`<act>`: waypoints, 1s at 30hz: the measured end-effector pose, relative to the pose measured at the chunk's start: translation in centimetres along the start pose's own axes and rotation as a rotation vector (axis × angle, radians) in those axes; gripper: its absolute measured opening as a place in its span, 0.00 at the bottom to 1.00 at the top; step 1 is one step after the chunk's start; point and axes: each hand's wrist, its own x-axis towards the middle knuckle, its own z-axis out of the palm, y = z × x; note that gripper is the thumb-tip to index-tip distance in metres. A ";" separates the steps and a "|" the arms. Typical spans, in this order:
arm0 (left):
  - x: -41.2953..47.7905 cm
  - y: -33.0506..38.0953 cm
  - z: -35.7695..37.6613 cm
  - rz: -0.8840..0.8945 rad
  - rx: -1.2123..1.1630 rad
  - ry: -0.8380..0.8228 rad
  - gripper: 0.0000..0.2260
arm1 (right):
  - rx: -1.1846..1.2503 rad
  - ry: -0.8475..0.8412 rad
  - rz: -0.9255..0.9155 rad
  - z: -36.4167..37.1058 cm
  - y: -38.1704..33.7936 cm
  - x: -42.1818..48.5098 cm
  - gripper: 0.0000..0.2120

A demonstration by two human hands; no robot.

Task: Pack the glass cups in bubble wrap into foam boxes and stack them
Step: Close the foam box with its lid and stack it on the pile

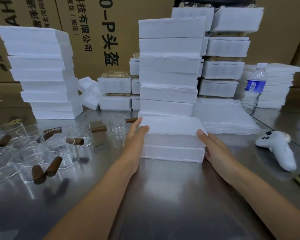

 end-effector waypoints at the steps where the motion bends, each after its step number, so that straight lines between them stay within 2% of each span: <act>1: 0.1 0.0 0.0 0.004 0.006 0.000 0.15 | 0.002 -0.019 0.000 -0.1 0.1 0.1 0.26; 4: 0.2 0.4 0.4 0.028 0.038 0.003 0.18 | -0.004 -0.059 0.000 -0.2 0.0 0.3 0.24; 7: 0.2 1.1 0.9 0.055 0.108 0.044 0.20 | -0.009 -0.016 0.015 0.0 0.0 0.4 0.20; 12: 0.1 1.6 1.2 0.057 0.187 0.129 0.20 | -0.070 0.158 0.022 0.5 -0.1 0.4 0.36; 14: -0.3 1.9 1.2 0.040 0.224 0.140 0.22 | -0.097 0.268 -0.002 0.7 0.1 0.3 0.35; 17: -1.6 2.1 0.8 -0.001 0.266 0.026 0.28 | -0.114 0.360 -0.078 0.9 0.6 0.1 0.29; 20: -3.8 1.7 -0.5 -0.040 0.272 -0.053 0.32 | -0.150 0.409 -0.153 1.2 1.1 -0.3 0.32; 22: -5.1 1.8 -1.8 -0.007 0.228 -0.065 0.32 | -0.206 0.480 -0.266 1.5 0.8 -0.8 0.32; 23: -5.7 1.8 -2.3 0.027 0.241 -0.080 0.30 | -0.222 0.516 -0.366 1.3 0.4 -1.4 0.29; 26: -7.0 1.5 -4.8 0.168 0.337 -0.132 0.12 | -0.256 0.553 -0.679 2.3 -1.9 -3.4 0.18; 28: -7.4 1.1 -6.4 0.219 0.350 -0.224 0.05 | -0.243 0.509 -0.821 4.3 -3.2 -4.5 0.16; 30: -7.1 0.5 -7.3 0.232 0.363 -0.294 0.08 | -0.205 0.410 -0.887 7.5 -4.4 -5.1 0.18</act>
